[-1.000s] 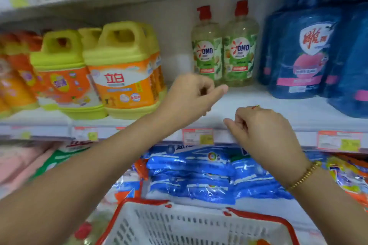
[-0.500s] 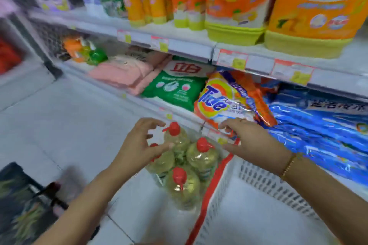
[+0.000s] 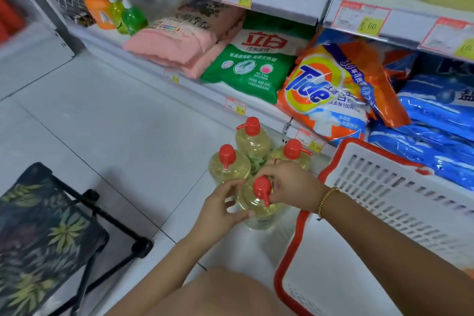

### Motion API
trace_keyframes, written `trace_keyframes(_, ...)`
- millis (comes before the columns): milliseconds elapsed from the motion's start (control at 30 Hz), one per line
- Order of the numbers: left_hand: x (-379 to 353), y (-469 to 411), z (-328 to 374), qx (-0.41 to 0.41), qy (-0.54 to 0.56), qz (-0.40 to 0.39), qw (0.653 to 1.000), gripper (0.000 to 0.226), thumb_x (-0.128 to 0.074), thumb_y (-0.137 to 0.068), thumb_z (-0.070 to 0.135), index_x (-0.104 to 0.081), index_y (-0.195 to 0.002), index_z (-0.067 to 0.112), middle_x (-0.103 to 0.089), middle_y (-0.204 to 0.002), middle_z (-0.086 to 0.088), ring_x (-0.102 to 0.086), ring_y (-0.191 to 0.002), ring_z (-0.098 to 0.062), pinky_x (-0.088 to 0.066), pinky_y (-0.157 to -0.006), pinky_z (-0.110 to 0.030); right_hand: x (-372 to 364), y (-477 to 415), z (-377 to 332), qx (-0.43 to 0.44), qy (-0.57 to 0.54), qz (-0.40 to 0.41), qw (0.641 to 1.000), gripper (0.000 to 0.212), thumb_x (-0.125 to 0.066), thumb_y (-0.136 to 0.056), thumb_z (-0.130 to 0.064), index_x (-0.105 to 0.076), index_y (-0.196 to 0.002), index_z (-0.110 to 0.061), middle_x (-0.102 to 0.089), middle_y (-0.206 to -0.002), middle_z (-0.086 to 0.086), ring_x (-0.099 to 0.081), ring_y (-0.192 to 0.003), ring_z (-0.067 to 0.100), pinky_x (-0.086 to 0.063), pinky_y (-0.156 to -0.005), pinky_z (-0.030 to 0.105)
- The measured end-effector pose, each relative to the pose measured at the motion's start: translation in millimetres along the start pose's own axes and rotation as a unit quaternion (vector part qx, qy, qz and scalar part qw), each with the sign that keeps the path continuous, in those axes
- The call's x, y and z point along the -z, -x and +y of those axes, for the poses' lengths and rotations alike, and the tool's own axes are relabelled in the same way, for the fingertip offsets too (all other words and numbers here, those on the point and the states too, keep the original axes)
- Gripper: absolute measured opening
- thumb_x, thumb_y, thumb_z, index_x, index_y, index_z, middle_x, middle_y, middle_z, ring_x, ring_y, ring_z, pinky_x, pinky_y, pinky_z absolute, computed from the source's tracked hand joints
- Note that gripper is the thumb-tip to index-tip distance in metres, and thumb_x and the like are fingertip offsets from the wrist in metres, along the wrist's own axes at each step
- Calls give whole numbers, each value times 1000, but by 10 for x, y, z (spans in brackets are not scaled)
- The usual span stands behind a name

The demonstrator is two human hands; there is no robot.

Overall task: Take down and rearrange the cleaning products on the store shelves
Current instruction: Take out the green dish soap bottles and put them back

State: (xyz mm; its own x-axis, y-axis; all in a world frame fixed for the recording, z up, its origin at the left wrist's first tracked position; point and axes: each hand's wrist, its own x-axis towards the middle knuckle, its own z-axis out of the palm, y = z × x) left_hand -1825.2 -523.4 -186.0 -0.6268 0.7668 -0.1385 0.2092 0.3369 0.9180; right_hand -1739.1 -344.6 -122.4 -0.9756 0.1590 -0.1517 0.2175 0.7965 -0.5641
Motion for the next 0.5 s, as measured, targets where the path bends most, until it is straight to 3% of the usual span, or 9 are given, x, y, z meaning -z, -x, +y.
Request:
trace_keyframes(133, -47, 56, -99, 38, 1, -32, 999, 62, -86, -63, 25, -55, -117, 31, -63, -107, 24, -58, -103, 6, -51, -92, -29, -103, 14, 10, -1, -5, 11, 1000, 36, -81, -60, -18, -70, -94, -15, -60, -88, -1, -52, -80, 13, -47, -74, 31)
trace_keyframes(233, -98, 121, -85, 28, 2, -26, 999, 68, -87, -62, 28, -51, -119, 41, -60, -113, 25, -56, -107, 6, -49, -90, -24, -55, 46, -47, 2, -9, 27, 1000, 35, -82, -58, -20, -69, -89, -11, -61, -84, 1, -52, -78, 15, -47, -72, 33)
trace_keyframes(300, -89, 178, 5, 4, -9, -10, 1000, 74, -89, -63, 27, -46, -121, 46, -57, -118, 24, -54, -108, 8, -47, -86, -15, 108, 90, -161, 10, -55, 63, 996, 31, -84, -58, -22, -68, -81, -9, -62, -77, 3, -54, -75, 17, -48, -71, 35)
trace_keyframes(400, 27, 214, 302, -62, -39, 38, 997, 86, -91, -61, 29, -40, -128, 45, -49, -118, 36, -49, -112, 12, -41, -88, -6, 570, 204, -424, 28, -150, 142, 978, 28, -86, -57, -20, -69, -77, -10, -59, -73, -1, -57, -68, 17, -51, -68, 35)
trace_keyframes(500, 195, 154, 875, -155, -73, 94, 981, 94, -87, -53, 45, -36, -132, 48, -47, -122, 30, -49, -115, 7, -38, -92, -5, 1224, 449, -724, 58, -193, 207, 957, 27, -86, -58, -19, -68, -77, -14, -63, -76, 5, -63, -71, 25, -53, -75, 45)
